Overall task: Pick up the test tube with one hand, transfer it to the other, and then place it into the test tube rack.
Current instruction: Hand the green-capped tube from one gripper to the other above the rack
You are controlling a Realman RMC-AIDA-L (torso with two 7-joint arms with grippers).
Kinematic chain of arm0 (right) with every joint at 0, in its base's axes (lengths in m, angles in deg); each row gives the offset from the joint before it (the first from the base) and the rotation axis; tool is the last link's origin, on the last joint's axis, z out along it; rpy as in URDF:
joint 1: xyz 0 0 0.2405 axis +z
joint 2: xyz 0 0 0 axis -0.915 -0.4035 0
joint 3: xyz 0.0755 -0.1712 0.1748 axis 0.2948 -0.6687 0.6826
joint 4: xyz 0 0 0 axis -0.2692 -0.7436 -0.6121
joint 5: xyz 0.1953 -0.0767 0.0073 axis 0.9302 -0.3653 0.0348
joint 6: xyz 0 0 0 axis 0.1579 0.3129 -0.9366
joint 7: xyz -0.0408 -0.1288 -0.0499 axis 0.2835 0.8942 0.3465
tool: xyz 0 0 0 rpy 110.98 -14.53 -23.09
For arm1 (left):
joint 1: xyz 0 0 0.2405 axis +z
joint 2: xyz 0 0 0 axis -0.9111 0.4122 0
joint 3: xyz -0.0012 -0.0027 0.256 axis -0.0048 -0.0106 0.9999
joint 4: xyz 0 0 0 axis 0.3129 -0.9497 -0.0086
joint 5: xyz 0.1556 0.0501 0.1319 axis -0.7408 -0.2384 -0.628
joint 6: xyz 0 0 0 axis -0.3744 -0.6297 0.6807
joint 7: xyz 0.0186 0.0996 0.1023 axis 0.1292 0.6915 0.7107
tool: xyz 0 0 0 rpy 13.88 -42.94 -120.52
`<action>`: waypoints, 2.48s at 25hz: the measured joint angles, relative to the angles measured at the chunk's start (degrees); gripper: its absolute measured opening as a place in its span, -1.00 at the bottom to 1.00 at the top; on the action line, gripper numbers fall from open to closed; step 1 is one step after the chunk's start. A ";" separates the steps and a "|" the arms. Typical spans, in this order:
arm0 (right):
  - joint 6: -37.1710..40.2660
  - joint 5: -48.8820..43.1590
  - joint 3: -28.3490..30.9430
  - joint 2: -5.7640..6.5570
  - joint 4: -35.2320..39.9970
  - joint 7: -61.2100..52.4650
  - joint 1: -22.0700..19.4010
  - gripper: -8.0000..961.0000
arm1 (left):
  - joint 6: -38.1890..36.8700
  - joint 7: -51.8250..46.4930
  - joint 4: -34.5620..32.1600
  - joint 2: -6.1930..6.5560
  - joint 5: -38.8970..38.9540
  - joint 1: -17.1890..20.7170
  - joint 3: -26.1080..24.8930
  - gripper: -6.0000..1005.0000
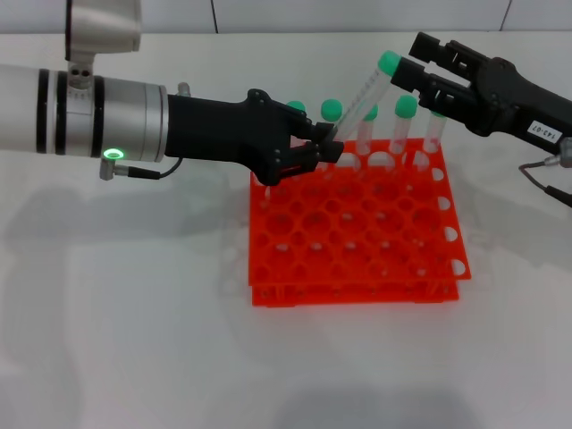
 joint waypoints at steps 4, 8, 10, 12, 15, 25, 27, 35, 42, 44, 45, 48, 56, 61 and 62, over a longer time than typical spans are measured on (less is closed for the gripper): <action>0.10 1.27 -0.02 0.00 -2.86 3.13 0.58 0.53 | 0.20 0.02 0.02 -0.10 -0.04 -0.26 0.07 -0.62; 0.48 2.27 -0.03 0.01 -6.36 6.04 1.54 0.53 | 0.26 0.05 0.02 -0.25 -0.05 -0.61 0.12 -0.62; 0.81 2.43 -0.03 0.03 -7.62 7.06 2.15 0.53 | 0.28 0.10 0.03 -0.31 -0.05 -0.70 0.13 -0.62; 1.04 2.45 -0.03 0.03 -8.72 7.89 2.73 0.53 | 0.32 0.13 0.02 -0.32 -0.05 -0.78 0.20 -0.61; 1.10 2.51 0.15 0.03 -9.66 8.86 3.08 0.53 | 1.04 0.14 0.02 -0.50 -0.05 -0.90 0.68 -0.60; 1.49 4.51 0.39 0.03 -12.27 11.67 3.52 0.53 | 2.32 0.13 1.35 -0.82 -0.06 -2.19 1.46 -0.57; 1.50 4.78 0.30 0.03 -12.62 12.06 3.52 0.53 | 2.39 0.13 1.35 -0.82 -0.06 -2.20 1.46 -0.57; 1.53 4.86 0.12 0.03 -13.27 13.00 3.57 0.47 | 2.45 0.13 1.35 -0.82 -0.06 -2.23 1.44 -0.54; 1.46 4.88 0.06 0.03 -13.51 14.50 3.72 0.40 | 2.36 0.13 1.34 -0.89 -0.05 -2.30 1.60 -0.52; 1.53 4.89 0.07 0.03 -13.68 14.85 3.72 0.37 | 2.28 0.15 1.34 -0.91 -0.05 -2.31 1.63 -0.52; 1.54 4.90 0.12 0.03 -13.80 14.91 3.74 0.36 | 2.26 0.15 1.34 -0.91 -0.05 -2.31 1.63 -0.51; 1.53 4.90 0.38 0.03 -14.23 14.99 3.94 0.16 | 2.14 0.14 1.34 -0.91 -0.05 -2.32 1.63 -0.51; 1.54 4.80 0.34 0.02 -14.27 15.01 3.98 -0.41 | 2.36 -0.82 1.31 -0.94 0.43 -2.32 3.45 -0.48; 1.58 4.82 0.15 0.04 -14.27 14.75 3.94 -0.44 | 2.49 -3.41 1.18 -0.98 0.23 -2.31 3.52 -0.47; 1.63 4.86 0.12 0.04 -14.26 14.72 3.90 -0.44 | 2.49 -4.03 1.09 -0.98 0.21 -2.31 3.48 -0.47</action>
